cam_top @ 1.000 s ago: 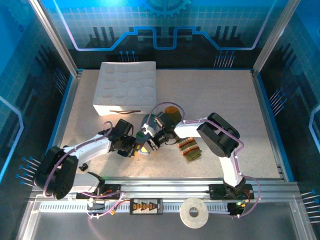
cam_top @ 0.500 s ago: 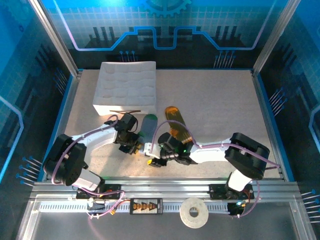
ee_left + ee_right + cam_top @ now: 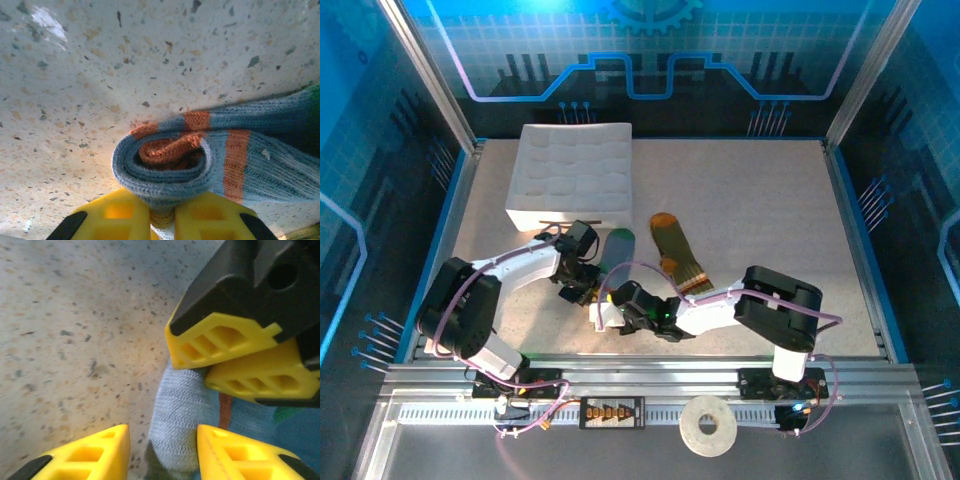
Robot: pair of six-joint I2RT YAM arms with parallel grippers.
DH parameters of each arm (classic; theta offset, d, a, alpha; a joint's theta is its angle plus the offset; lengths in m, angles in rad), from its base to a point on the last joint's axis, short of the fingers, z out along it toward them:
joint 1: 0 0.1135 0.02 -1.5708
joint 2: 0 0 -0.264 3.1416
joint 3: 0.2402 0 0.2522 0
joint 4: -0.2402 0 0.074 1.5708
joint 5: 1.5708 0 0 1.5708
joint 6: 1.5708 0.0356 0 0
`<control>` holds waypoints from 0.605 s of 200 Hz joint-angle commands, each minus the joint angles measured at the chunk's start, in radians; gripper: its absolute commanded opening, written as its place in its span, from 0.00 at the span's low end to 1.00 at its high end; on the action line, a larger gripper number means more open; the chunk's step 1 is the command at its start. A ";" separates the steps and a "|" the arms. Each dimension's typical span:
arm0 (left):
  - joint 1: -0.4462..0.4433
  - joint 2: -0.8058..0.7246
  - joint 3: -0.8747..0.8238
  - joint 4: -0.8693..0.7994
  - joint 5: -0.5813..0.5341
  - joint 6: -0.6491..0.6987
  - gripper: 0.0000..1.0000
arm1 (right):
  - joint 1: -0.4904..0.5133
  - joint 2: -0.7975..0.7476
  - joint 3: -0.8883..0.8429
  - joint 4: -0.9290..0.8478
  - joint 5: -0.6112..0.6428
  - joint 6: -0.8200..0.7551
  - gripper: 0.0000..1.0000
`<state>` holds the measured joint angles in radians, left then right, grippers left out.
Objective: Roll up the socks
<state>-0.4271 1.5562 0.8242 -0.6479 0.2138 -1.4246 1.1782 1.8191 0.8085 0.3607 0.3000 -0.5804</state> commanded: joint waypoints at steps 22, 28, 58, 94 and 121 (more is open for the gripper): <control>0.002 0.011 -0.038 -0.079 -0.010 0.026 0.15 | -0.006 0.065 0.063 -0.036 0.046 0.037 0.15; 0.005 -0.006 -0.041 -0.084 -0.011 0.023 0.16 | -0.010 0.061 0.064 -0.054 0.025 0.056 0.10; 0.034 -0.173 -0.063 -0.104 -0.042 -0.015 0.32 | -0.046 0.044 0.058 -0.167 -0.123 0.180 0.01; 0.089 -0.341 -0.100 -0.126 -0.041 -0.045 0.49 | -0.097 0.051 0.051 -0.240 -0.326 0.325 0.00; 0.094 -0.432 -0.155 -0.129 -0.032 -0.059 0.51 | -0.148 0.068 0.064 -0.273 -0.474 0.412 0.00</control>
<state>-0.3420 1.1862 0.7246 -0.7174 0.1799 -1.4536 1.0649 1.8477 0.8806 0.2733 0.0383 -0.3077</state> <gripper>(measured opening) 0.504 0.054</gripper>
